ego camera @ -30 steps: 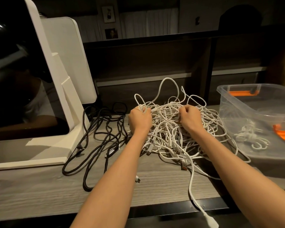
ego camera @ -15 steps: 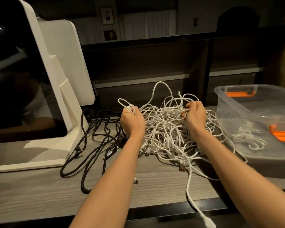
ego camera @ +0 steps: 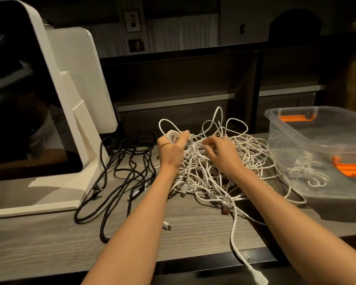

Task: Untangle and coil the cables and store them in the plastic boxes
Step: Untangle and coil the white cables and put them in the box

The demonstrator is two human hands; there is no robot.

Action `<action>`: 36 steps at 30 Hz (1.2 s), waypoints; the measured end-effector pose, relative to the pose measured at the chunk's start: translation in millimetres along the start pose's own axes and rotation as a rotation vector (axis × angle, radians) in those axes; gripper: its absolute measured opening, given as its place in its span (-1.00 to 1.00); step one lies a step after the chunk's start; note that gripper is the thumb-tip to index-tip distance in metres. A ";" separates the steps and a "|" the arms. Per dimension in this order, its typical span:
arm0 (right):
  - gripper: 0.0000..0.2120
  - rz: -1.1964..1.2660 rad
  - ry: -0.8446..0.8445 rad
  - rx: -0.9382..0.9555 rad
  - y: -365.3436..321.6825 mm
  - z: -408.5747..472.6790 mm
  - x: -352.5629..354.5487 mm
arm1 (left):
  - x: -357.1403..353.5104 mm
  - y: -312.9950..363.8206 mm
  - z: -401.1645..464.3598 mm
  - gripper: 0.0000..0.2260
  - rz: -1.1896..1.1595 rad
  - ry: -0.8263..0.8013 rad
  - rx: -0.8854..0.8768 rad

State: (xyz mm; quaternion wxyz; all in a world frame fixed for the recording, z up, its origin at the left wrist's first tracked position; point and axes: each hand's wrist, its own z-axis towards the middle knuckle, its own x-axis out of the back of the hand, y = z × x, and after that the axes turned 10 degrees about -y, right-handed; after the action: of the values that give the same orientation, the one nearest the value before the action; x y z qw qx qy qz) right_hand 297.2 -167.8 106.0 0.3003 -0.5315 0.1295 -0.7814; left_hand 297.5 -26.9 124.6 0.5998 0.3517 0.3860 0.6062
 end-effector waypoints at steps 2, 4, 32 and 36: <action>-0.81 0.138 -0.054 -0.089 -5.0 0.3 1.9 | 1.5 -0.7 0.0 -0.61 -0.025 -0.010 0.011; -0.79 0.242 -0.077 -0.138 -5.6 2.7 5.1 | 2.0 -0.4 0.5 -0.66 -0.040 -0.029 0.031; -0.86 0.754 -0.034 -0.119 0.6 -2.9 25.9 | 3.7 -2.5 -3.5 -0.57 0.912 -0.387 -0.090; -0.73 0.600 -0.097 -0.068 -5.4 -4.1 26.7 | 2.7 -3.5 -6.1 -0.60 1.003 -0.301 -0.111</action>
State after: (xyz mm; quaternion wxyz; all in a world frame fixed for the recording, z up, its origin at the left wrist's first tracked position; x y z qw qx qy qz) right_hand 284.9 -180.2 127.3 0.5057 -0.5157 0.2923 -0.6268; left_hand 293.6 -24.5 118.6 0.3026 0.5442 0.0470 0.7811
